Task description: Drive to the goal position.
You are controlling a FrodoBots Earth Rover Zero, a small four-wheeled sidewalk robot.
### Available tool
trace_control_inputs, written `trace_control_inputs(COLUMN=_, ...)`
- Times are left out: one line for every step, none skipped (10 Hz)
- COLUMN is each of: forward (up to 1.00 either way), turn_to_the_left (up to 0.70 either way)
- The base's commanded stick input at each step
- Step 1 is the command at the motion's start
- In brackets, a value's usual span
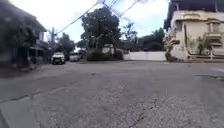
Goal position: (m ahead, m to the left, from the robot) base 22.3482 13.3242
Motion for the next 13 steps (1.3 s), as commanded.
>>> trace_control_inputs(forward=0.00, turn_to_the_left=0.00)
trace_control_inputs(forward=0.00, turn_to_the_left=0.00)
trace_control_inputs(forward=0.00, turn_to_the_left=0.00)
trace_control_inputs(forward=0.00, turn_to_the_left=0.00)
trace_control_inputs(forward=0.00, turn_to_the_left=0.00)
trace_control_inputs(forward=0.00, turn_to_the_left=0.00)
trace_control_inputs(forward=0.00, turn_to_the_left=0.00)
trace_control_inputs(forward=0.00, turn_to_the_left=0.00)
trace_control_inputs(forward=0.00, turn_to_the_left=0.00)
trace_control_inputs(forward=0.70, turn_to_the_left=0.00)
trace_control_inputs(forward=0.70, turn_to_the_left=0.00)
trace_control_inputs(forward=0.70, turn_to_the_left=0.00)
trace_control_inputs(forward=0.70, turn_to_the_left=0.00)
